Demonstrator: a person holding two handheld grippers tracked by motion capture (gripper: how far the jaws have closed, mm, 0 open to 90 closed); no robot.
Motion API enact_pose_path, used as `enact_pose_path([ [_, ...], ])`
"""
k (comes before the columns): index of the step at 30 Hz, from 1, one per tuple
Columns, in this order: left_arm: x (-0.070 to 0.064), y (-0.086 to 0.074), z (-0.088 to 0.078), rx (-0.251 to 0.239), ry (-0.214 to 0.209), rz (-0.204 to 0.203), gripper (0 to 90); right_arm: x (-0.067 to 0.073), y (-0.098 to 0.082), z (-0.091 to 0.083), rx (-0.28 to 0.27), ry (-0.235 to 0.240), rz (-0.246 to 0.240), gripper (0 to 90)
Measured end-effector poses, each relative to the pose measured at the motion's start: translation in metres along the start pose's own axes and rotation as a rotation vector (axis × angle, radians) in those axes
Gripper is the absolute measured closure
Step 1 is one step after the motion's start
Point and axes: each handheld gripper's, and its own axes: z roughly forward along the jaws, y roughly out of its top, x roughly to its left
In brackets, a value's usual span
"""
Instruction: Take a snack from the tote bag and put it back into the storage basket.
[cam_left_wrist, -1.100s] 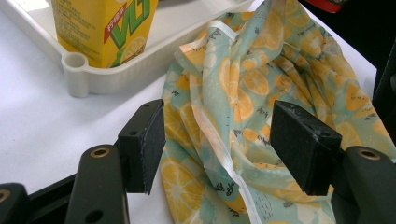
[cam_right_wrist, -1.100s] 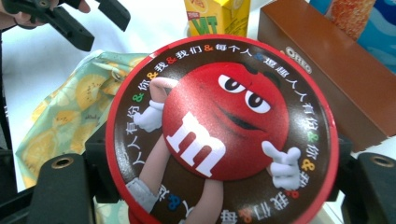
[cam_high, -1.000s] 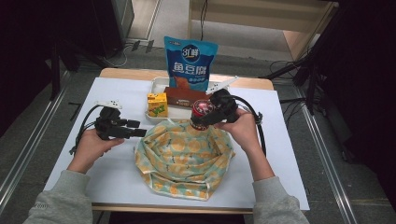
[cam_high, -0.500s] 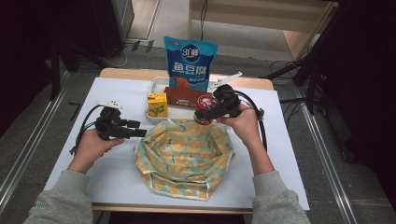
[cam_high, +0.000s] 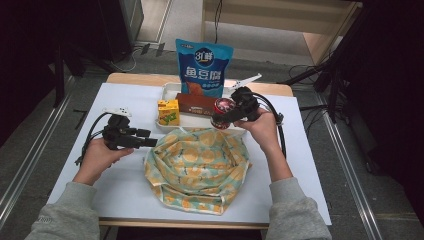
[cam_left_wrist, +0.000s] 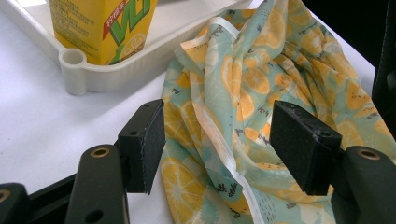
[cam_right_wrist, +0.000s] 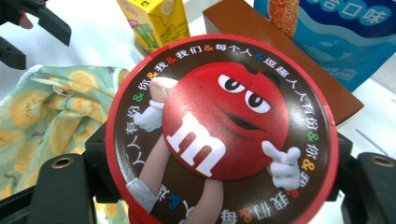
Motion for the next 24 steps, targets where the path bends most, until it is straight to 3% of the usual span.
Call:
enact_pose_path([
  [24,-0.005,-0.002,0.001,-0.002,-0.007,0.014,36.1,-0.022,-0.008,0.013,0.004,-0.071,0.047,25.8],
])
